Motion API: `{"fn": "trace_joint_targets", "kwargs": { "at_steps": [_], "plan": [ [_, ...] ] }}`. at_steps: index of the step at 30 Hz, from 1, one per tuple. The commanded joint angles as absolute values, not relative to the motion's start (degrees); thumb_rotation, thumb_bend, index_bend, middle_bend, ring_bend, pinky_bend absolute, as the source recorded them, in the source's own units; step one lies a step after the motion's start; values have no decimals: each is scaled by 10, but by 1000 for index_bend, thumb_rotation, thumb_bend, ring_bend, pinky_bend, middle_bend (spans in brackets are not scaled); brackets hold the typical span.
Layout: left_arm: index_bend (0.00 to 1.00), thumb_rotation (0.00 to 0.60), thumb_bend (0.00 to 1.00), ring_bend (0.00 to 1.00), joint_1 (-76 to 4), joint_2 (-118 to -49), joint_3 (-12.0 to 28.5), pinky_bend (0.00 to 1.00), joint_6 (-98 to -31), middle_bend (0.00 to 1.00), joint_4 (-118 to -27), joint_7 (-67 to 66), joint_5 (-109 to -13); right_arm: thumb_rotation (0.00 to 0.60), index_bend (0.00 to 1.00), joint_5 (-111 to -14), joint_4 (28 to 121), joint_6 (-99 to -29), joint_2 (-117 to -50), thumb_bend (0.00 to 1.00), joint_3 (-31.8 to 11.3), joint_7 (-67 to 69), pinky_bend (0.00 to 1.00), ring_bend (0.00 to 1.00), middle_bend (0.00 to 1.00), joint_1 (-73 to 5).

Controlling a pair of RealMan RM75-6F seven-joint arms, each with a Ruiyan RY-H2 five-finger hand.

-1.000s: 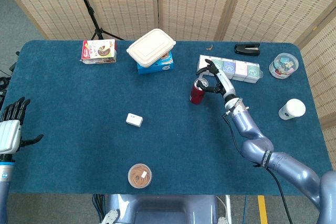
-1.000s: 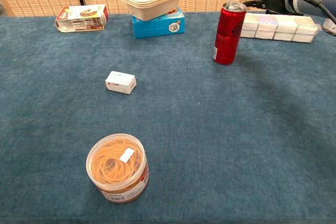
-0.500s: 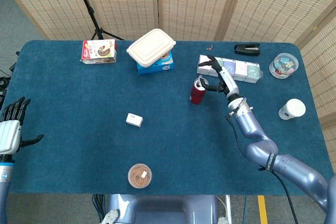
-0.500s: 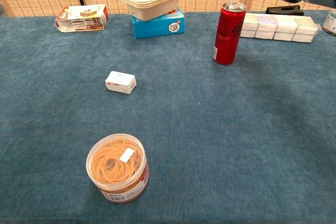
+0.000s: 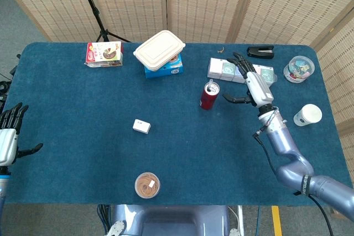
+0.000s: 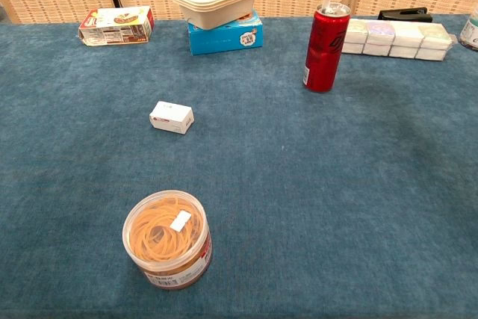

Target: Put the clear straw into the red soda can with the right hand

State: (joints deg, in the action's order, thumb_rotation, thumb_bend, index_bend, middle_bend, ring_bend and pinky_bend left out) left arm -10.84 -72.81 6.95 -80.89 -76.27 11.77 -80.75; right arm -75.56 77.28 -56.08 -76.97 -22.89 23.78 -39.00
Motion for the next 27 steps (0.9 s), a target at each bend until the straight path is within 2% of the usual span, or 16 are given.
{"fn": "trace_joint_targets", "kwargs": {
  "at_steps": [1,9,13,21,27],
  "plan": [
    [0,600,0,0,-97,-708,63,0,-821,0,-788,100,-811,600,0,-802,847,-656,-692,0,-168,113,0,0,0,-312],
    [0,600,0,0,-76,-662,50,0,-825,0,-855,66,-802,600,0,-829,901,-746,-641,0,-111,24,0,0,0,-227],
    [0,600,0,0,-61,-648,43,0,-858,0,-866,74,-827,600,0,-859,891,-823,-641,0,-68,1,0,0,0,-162],
    [0,600,0,0,-42,-643,31,0,-902,0,-863,89,-867,600,0,-873,872,-892,-669,0,-35,-35,0,0,0,-99],
    [0,600,0,0,-37,-628,19,0,-886,0,-888,68,-864,600,0,-866,844,-901,-696,0,-30,-15,0,0,0,-80]
  ]
}}
